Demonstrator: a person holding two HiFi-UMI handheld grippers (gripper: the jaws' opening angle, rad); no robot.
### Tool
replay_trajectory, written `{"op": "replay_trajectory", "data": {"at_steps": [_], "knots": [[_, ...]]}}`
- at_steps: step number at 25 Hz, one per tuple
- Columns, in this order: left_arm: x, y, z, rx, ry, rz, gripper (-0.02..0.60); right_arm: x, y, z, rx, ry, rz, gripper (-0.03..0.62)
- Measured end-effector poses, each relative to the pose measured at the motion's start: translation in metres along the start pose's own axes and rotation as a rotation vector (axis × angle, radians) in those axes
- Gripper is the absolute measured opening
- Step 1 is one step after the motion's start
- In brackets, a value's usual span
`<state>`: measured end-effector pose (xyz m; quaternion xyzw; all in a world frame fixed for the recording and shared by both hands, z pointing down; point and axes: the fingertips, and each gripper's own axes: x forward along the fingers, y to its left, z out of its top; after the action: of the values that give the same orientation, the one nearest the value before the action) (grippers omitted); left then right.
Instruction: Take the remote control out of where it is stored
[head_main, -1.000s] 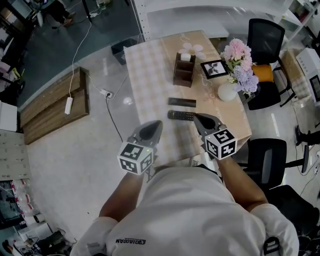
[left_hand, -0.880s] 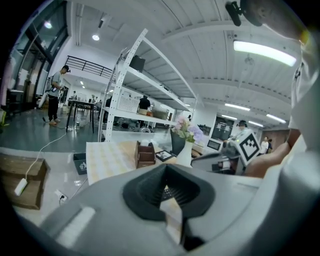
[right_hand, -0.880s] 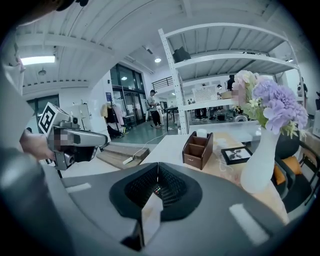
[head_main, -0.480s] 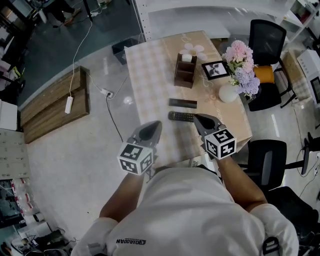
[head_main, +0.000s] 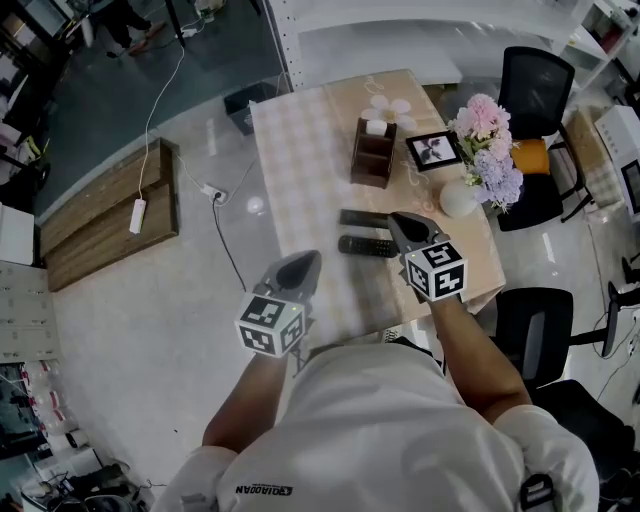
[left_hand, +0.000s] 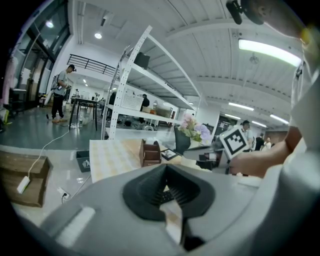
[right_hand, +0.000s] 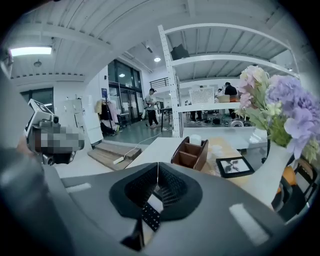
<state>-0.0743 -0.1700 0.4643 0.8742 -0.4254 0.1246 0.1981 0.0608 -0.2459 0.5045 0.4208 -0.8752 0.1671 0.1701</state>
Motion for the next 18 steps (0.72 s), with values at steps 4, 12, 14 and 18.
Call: {"op": "replay_trajectory", "data": {"at_steps": [4, 12, 14, 18], "knots": [[0.0, 0.009, 0.002, 0.006, 0.001, 0.018, 0.003, 0.024, -0.018, 0.018, -0.062, -0.002, -0.03, 0.016], [0.005, 0.031, -0.003, -0.025, 0.02, 0.055, 0.003, 0.091, -0.065, 0.035, -0.172, 0.062, -0.089, 0.033], [0.007, 0.034, -0.003, -0.028, 0.025, 0.06, 0.003, 0.103, -0.076, 0.039, -0.187, 0.07, -0.105, 0.038], [0.011, 0.04, -0.003, -0.027, 0.039, 0.061, 0.003, 0.125, -0.095, 0.051, -0.218, 0.076, -0.135, 0.062]]}}
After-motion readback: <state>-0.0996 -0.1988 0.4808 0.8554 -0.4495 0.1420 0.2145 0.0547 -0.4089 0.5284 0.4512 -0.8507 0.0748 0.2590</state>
